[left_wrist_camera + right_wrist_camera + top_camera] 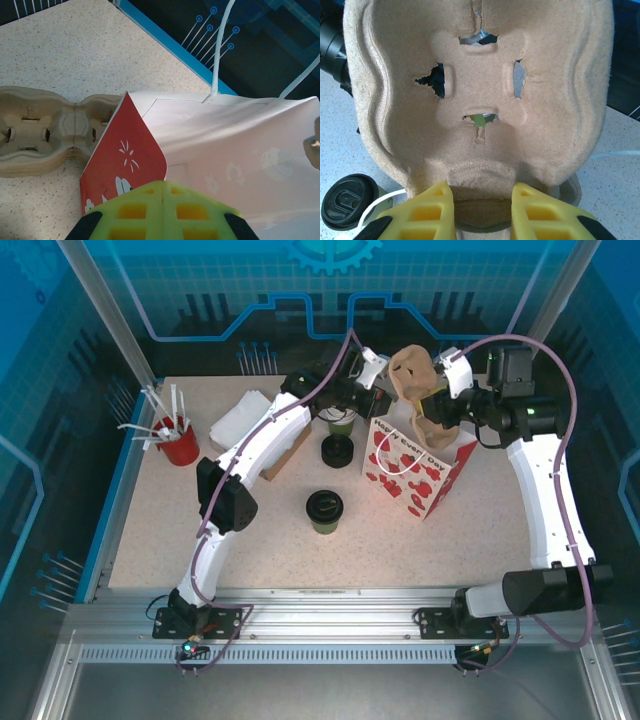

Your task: Pack the takeout coffee

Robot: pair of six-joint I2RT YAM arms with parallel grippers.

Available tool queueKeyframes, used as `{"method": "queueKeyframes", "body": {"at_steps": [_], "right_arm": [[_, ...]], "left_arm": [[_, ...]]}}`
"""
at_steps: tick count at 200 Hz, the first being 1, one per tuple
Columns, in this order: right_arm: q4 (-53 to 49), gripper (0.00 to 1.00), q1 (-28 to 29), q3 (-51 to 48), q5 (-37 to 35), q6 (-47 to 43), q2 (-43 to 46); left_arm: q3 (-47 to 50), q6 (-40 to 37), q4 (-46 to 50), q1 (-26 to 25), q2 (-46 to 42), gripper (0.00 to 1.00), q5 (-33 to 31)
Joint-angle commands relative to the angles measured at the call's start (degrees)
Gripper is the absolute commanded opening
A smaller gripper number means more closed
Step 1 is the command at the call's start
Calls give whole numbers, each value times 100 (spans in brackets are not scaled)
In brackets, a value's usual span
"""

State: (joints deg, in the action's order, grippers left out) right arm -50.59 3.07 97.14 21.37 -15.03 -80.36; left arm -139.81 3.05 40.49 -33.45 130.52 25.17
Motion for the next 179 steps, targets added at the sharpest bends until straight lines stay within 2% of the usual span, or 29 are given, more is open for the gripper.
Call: {"method": "queueKeyframes", "body": {"at_steps": [1, 109, 179], "right_arm": [[130, 24, -154, -23, 285, -231, -93], [16, 23, -169, -136, 263, -676, -318], [13, 22, -175, -507, 184, -714, -80]], "left_arm": [[-218, 28, 82, 80, -15, 0, 251], [-216, -4, 121, 160, -22, 0, 513], [-228, 3, 92, 225, -28, 0, 576]]}}
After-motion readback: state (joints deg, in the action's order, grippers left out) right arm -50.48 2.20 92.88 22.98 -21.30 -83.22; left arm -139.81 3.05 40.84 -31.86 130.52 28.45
